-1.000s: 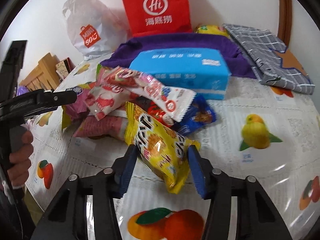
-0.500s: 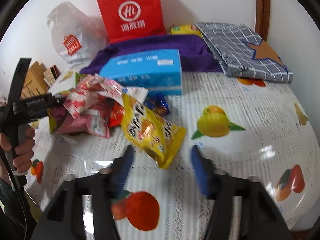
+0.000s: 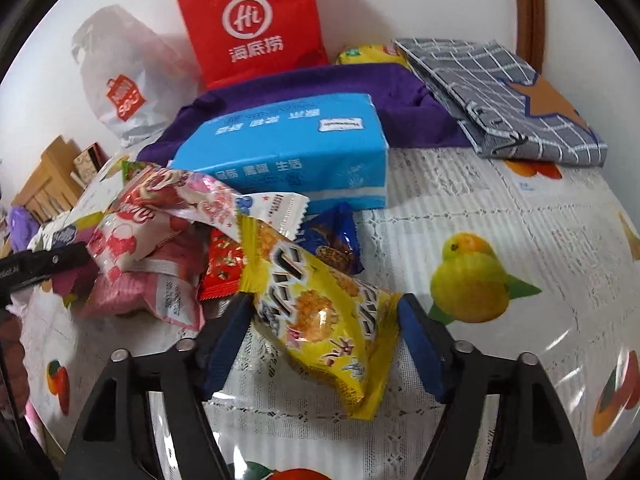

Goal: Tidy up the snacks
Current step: 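Grasp the pink-yellow snack bag with the left tool while the right tool lifts its bag, then carry both bags onto the purple towel and open both tools to release them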

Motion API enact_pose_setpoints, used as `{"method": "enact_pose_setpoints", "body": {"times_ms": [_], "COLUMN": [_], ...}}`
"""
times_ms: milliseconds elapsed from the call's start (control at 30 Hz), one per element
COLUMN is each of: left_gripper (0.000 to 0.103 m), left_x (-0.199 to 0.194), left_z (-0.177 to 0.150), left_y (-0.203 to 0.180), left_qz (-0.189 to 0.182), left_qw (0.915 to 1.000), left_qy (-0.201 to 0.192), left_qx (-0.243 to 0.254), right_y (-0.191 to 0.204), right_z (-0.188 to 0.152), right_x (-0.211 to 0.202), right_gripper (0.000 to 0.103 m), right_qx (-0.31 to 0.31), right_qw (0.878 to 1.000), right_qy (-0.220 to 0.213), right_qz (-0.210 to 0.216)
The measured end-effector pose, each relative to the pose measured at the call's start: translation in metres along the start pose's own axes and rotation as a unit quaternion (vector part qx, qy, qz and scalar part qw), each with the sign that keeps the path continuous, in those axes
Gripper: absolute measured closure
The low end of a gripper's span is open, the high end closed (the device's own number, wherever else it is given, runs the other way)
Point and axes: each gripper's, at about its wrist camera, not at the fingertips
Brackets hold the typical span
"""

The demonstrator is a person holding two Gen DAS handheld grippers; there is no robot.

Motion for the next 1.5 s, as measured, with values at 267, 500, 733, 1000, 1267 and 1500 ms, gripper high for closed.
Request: {"method": "enact_pose_setpoints", "body": {"times_ms": [267,500,733,1000,1267,1500], "left_gripper": [0.052,0.053,0.053,0.053,0.053,0.053], "left_x": [-0.014,-0.028,-0.045,-0.06,-0.073,-0.079], "left_z": [-0.006,-0.012,-0.014,-0.01,0.001,0.015], "left_y": [-0.002,-0.006,-0.017,-0.042,-0.073,-0.091], "left_qz": [-0.007,-0.011,-0.017,-0.038,-0.047,-0.054], "left_qw": [0.9999,0.9995,0.999,0.9983,0.997,0.9957], "left_qy": [-0.014,-0.029,-0.04,-0.04,-0.044,-0.047], "left_qx": [-0.001,0.0,0.006,0.018,0.043,0.058], "right_y": [-0.015,-0.022,-0.032,-0.038,-0.036,-0.033], "right_z": [-0.009,-0.02,-0.023,-0.012,0.001,0.018], "right_x": [-0.025,-0.048,-0.068,-0.095,-0.11,-0.115], "right_gripper": [0.048,0.052,0.052,0.052,0.052,0.052], "right_qx": [0.017,0.017,0.026,0.049,0.052,0.052], "right_qw": [1.0,1.0,0.999,0.997,0.997,0.997], "right_qy": [-0.011,-0.022,-0.032,-0.05,-0.055,-0.057], "right_qz": [0.016,0.007,-0.003,-0.017,-0.023,-0.029]}}
Point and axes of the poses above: each gripper's, at about its wrist camera, not at the fingertips, and x roughly the way its jaws point, y to its left, z to its top, and after that the axes turned 5 degrees about -z, right-handed
